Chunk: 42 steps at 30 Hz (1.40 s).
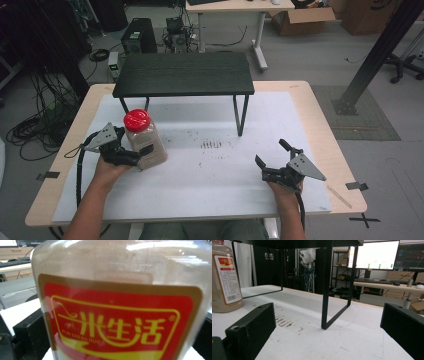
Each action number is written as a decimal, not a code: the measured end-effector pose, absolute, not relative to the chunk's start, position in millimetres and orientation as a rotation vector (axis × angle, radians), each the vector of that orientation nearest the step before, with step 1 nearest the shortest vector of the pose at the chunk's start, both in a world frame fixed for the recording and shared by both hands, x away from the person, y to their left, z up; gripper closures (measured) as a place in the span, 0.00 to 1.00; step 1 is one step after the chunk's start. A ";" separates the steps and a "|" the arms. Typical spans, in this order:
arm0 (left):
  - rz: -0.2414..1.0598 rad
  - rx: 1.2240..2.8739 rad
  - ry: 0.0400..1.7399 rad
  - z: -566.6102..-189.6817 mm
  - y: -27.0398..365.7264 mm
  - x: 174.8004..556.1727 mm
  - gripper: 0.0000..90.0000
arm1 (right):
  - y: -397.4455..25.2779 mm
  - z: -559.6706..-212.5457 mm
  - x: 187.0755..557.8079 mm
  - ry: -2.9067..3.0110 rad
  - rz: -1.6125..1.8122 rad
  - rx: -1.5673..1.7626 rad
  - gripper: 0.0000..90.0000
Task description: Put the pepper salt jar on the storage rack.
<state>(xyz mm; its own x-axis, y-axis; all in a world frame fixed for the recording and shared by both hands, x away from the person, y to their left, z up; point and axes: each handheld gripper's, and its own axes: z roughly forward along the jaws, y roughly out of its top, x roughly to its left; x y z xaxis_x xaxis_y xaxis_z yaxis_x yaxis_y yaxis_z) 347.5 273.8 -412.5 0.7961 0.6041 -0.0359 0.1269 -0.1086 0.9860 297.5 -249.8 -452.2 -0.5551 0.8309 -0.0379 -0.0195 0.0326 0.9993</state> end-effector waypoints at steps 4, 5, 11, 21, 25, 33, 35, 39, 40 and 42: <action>0.438 1.651 0.578 -413.3 273.9 349.5 0.01 | -249.8 -452.2 297.6 1.637 1.601 0.837 0.00; 0.432 1.649 0.572 -413.5 274.9 350.0 0.04 | -249.9 -452.2 297.7 1.637 1.601 0.837 0.00; 0.425 1.640 0.572 -413.7 278.7 351.3 0.08 | -249.8 -452.2 297.5 1.637 1.601 0.837 0.00; 0.413 1.635 0.553 -414.4 278.5 352.6 0.14 | -249.8 -452.2 297.6 1.637 1.601 0.836 0.00; 0.407 1.636 0.553 -415.2 277.8 353.8 0.14 | -249.8 -452.2 297.6 1.637 1.601 0.837 0.00; 0.391 1.636 0.539 -417.0 277.8 356.0 0.17 | -249.8 -452.1 297.7 1.640 1.600 0.839 0.00; 0.386 1.634 0.531 -417.7 279.1 356.5 0.17 | -249.8 -452.1 297.6 1.639 1.600 0.838 0.00; 0.384 1.635 0.522 -418.3 280.7 356.7 0.19 | -249.7 -452.2 297.4 1.637 1.600 0.836 0.00; 0.384 1.635 0.522 -418.3 280.7 356.7 0.19 | -249.7 -452.2 297.4 1.637 1.600 0.836 0.00; 0.371 1.624 0.522 -418.9 281.9 357.3 0.20 | -249.6 -452.2 297.1 1.637 1.600 0.835 0.00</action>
<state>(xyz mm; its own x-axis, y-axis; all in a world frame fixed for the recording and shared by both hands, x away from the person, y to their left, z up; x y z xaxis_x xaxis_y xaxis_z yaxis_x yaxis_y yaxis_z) 357.3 281.9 -418.9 0.8422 0.5356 -0.0622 0.1171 -0.0691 0.9907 297.1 -249.6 -452.2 -0.5545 0.8313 -0.0386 -0.0199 0.0332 0.9993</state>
